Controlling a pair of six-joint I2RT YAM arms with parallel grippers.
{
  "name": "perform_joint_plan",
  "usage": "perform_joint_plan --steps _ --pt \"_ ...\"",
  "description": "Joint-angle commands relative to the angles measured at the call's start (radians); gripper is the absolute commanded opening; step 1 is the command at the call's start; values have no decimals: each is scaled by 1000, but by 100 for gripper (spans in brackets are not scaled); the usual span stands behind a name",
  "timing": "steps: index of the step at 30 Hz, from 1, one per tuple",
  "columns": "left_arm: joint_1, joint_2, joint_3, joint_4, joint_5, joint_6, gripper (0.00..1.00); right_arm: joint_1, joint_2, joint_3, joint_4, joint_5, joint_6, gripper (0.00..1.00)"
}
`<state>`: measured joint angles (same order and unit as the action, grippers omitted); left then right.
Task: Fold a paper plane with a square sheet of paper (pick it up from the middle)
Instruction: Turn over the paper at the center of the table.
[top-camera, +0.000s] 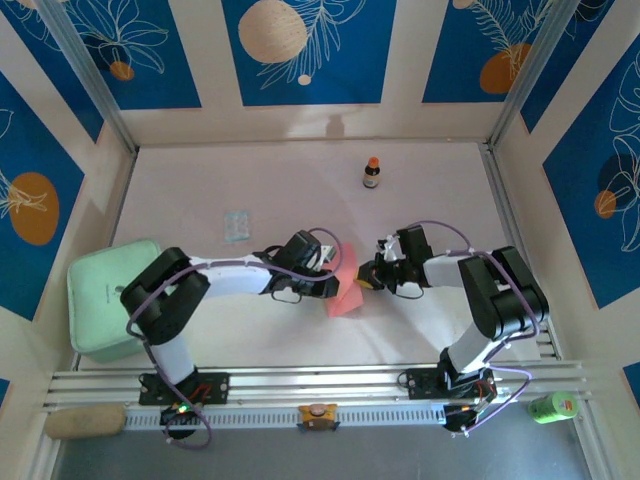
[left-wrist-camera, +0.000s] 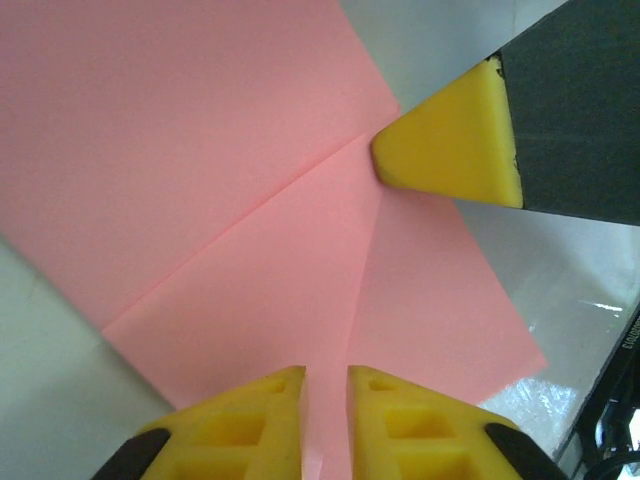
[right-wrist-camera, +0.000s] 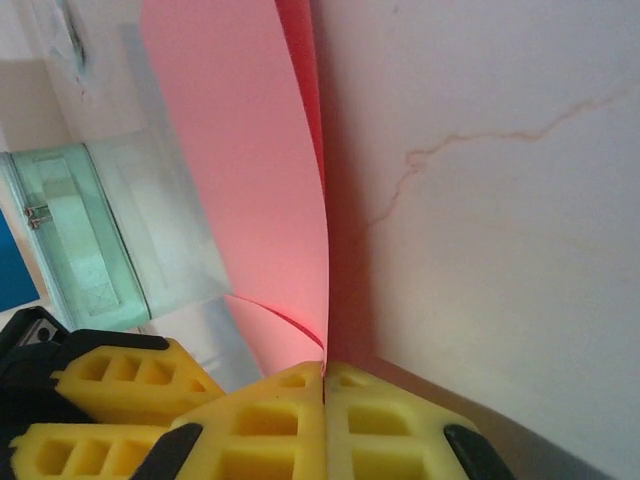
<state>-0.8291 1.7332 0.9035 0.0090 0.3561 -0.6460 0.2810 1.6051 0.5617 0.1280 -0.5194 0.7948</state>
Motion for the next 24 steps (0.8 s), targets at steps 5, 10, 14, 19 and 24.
perform_joint_plan --steps 5,10,14,19,24 --pt "4 -165 -49 -60 -170 19 24 42 -183 96 -274 194 -116 5" --pt "6 -269 -84 -82 -279 19 25 111 -292 197 -504 453 -177 4" --pt "8 -345 -120 -99 -364 4 27 181 -299 346 -764 778 -191 4" --pt "11 -424 -180 -89 -440 -32 29 257 -252 468 -932 1060 -202 3" --pt "14 -495 -211 -120 -520 -56 30 329 -150 541 -1012 1256 -203 2"
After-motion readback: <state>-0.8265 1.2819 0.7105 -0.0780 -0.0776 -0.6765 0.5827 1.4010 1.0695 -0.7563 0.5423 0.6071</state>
